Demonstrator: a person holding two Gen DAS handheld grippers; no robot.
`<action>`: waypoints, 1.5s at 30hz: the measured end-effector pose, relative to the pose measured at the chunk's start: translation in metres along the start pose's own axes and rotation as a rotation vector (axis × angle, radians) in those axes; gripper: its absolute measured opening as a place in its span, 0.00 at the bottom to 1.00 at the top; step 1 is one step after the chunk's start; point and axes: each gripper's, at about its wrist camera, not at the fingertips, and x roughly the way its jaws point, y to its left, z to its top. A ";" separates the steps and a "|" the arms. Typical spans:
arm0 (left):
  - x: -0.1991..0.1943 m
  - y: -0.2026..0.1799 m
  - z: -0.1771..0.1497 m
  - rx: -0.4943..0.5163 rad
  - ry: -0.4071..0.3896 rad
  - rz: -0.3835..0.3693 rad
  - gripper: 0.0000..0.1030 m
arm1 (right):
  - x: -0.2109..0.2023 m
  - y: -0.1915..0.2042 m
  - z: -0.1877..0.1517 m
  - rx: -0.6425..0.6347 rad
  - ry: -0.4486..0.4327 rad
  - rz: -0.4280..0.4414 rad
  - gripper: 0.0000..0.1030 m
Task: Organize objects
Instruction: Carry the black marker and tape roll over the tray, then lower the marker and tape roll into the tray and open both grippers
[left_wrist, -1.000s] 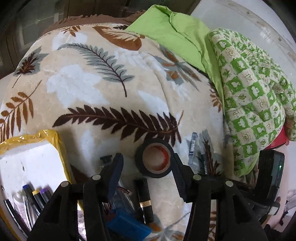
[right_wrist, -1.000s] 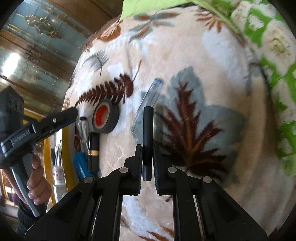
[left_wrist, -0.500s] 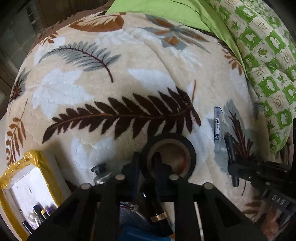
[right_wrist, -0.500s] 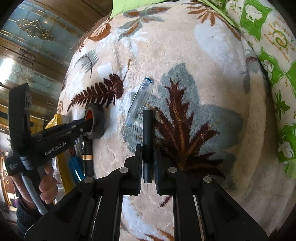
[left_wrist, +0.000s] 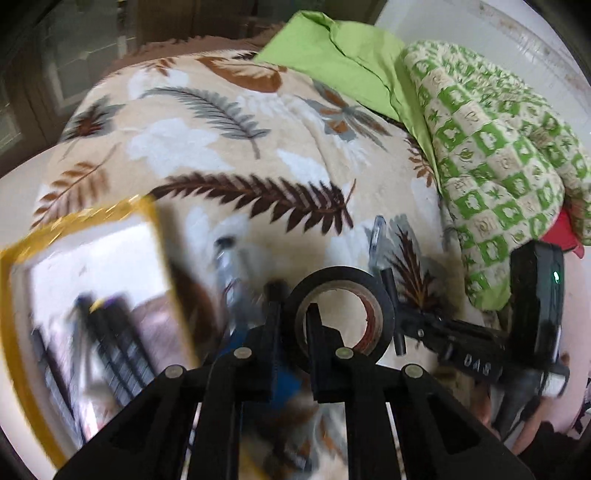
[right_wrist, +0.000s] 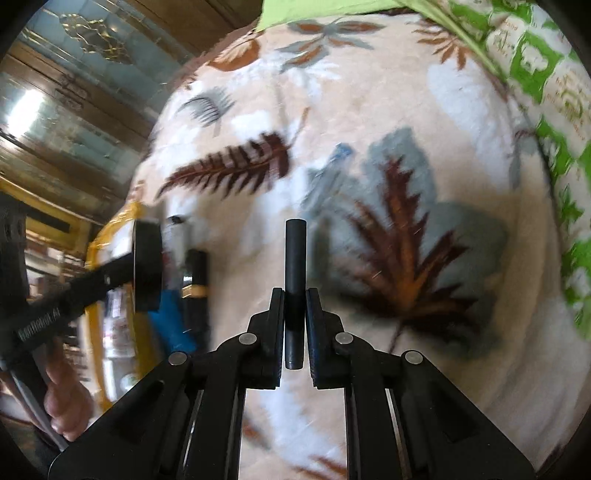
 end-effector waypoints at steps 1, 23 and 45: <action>-0.010 0.004 -0.009 -0.007 -0.010 0.009 0.11 | -0.001 0.007 -0.003 -0.010 0.004 0.016 0.10; -0.062 0.170 -0.035 -0.238 -0.072 0.142 0.11 | 0.048 0.182 -0.025 -0.281 0.104 0.060 0.10; -0.010 0.183 -0.007 -0.214 -0.023 0.168 0.11 | 0.126 0.202 0.011 -0.278 0.121 -0.093 0.10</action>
